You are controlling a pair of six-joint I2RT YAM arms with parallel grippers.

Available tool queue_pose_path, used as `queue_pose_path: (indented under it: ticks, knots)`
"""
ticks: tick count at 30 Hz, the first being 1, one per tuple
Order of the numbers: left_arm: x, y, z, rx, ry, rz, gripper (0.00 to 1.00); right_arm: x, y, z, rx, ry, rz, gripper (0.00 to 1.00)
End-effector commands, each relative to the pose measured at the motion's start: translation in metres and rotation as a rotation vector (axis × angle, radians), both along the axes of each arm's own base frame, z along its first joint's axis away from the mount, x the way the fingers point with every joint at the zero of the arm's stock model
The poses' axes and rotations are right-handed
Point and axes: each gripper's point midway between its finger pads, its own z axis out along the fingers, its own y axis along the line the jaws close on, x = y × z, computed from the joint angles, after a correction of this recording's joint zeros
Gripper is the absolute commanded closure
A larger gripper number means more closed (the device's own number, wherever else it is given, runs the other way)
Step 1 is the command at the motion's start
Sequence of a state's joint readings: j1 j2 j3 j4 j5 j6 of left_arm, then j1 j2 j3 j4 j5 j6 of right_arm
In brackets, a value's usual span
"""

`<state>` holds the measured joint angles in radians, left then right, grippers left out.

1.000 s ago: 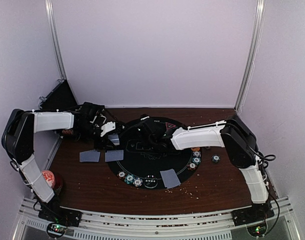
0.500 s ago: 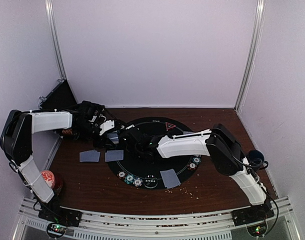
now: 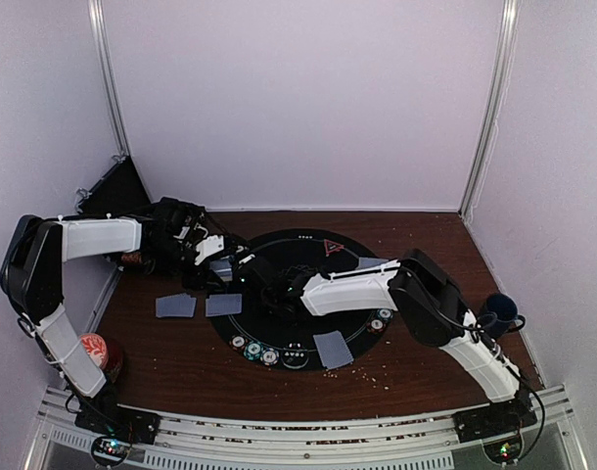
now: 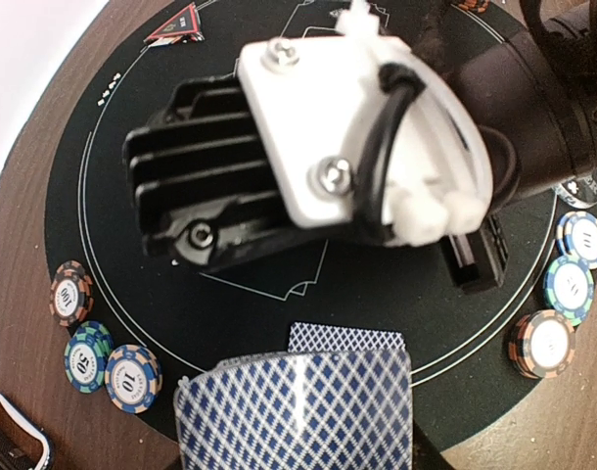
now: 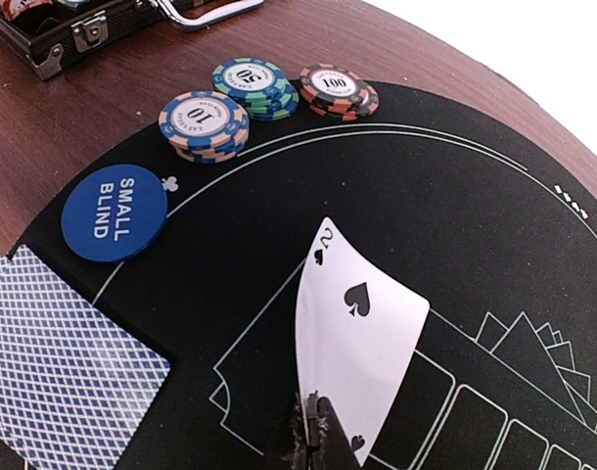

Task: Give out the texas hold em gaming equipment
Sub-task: Flop the poker card in the community card area.

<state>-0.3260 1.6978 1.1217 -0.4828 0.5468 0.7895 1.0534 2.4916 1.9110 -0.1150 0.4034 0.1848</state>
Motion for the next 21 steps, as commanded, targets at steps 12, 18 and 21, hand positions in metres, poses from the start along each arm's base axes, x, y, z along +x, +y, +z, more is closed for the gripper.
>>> queue_pose_path:
  ticks: [12, 18, 21]
  knots:
    - [0.008, -0.002, 0.026, -0.051, -0.050, 0.000, 0.59, 0.014, 0.021, -0.002, 0.023, -0.021, 0.012, 0.84]
    - [0.008, -0.003, 0.026, -0.052, -0.049, -0.002, 0.58, 0.013, 0.022, -0.002, 0.026, -0.014, 0.020, 0.80]
    - [0.008, -0.002, 0.025, -0.051, -0.048, -0.001, 0.58, 0.012, 0.023, 0.003, 0.037, -0.016, 0.024, 0.77]
